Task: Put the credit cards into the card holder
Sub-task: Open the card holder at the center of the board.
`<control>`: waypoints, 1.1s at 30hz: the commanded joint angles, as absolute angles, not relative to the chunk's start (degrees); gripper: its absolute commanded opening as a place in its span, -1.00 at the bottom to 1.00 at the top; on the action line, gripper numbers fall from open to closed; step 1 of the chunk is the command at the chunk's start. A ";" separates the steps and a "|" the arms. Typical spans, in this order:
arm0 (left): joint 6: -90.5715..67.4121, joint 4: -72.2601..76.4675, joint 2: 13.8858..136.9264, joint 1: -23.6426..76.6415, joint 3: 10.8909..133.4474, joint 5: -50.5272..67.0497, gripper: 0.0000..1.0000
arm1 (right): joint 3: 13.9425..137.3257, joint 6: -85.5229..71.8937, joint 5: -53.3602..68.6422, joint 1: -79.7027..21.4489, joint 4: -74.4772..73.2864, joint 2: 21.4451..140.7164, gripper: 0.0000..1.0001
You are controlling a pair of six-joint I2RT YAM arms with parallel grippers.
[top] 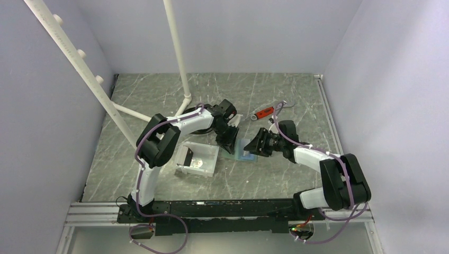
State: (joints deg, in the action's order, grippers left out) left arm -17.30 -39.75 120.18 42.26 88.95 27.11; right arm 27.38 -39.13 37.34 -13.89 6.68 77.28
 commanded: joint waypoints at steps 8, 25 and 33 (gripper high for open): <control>-15.72 -40.77 109.31 39.67 89.53 22.79 -0.35 | 33.40 -47.42 41.61 -19.53 24.38 89.21 -0.03; -17.00 -37.43 104.31 33.97 86.60 22.78 -0.32 | 43.46 -48.10 41.57 -22.36 30.17 102.15 0.10; -17.61 -36.21 104.87 33.45 85.85 23.39 -0.47 | 44.07 -50.87 42.56 -23.38 34.38 108.06 0.07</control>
